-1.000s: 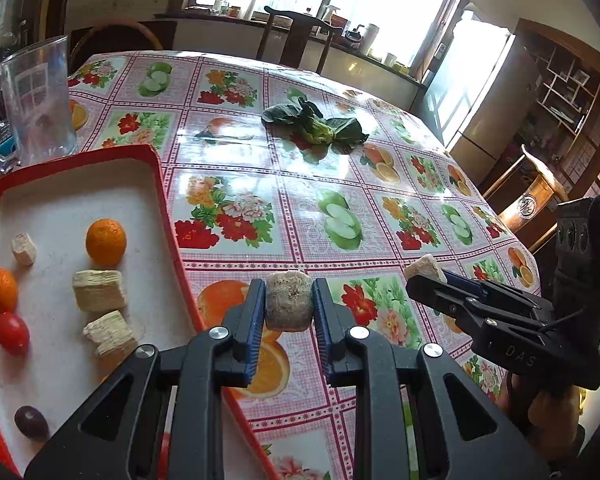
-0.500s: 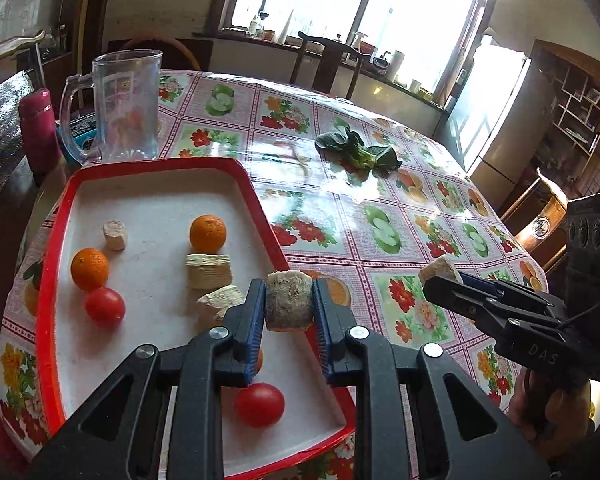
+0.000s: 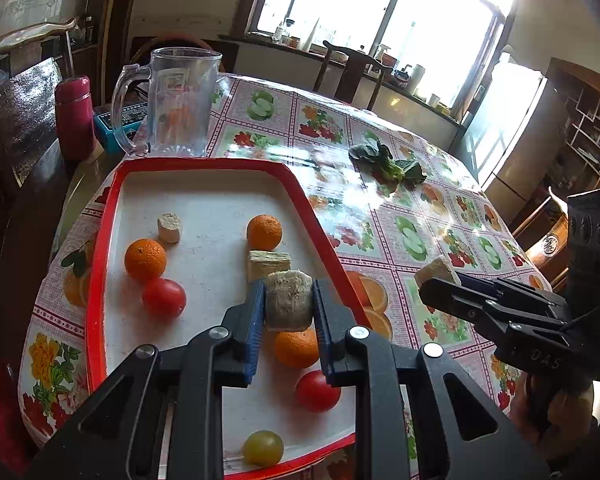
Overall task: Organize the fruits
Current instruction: 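Carry both beige items over the tray and open both grippers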
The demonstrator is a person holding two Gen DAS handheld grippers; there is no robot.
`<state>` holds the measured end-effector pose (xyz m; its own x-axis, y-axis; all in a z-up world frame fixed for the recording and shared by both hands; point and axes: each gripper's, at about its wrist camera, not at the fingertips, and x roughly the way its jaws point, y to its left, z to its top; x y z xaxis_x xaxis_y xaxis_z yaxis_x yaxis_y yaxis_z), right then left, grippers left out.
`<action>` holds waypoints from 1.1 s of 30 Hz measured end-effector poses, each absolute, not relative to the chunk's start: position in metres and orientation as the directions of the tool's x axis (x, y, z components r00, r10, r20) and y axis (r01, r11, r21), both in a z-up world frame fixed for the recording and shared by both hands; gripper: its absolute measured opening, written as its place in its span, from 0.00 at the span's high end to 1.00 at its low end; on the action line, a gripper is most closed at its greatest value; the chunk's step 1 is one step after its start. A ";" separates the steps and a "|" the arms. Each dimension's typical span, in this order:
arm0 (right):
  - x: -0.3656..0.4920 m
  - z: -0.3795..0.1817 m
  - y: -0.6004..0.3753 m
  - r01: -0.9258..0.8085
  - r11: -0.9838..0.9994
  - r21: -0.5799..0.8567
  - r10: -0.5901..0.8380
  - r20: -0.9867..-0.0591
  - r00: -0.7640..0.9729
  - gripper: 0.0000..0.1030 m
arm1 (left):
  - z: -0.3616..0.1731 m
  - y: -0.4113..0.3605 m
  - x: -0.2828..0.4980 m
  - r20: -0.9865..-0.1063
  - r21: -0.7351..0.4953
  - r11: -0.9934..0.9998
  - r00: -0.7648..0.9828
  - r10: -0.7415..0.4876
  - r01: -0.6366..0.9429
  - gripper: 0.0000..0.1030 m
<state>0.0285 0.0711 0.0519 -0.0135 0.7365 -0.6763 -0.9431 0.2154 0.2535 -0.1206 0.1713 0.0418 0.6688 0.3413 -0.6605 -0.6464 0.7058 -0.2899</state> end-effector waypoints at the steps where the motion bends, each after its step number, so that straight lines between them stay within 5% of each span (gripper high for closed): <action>1: 0.027 0.052 0.074 -0.944 0.211 0.252 0.735 -0.678 -0.016 0.69 | 0.041 0.173 -0.123 -0.660 -0.292 0.704 0.669 0.342 -0.648 0.80; 33: 0.025 0.040 0.209 -0.961 0.156 0.228 0.686 -0.725 -0.061 0.69 | 0.042 0.264 -0.135 -0.688 -0.270 0.652 0.616 0.385 -0.708 0.80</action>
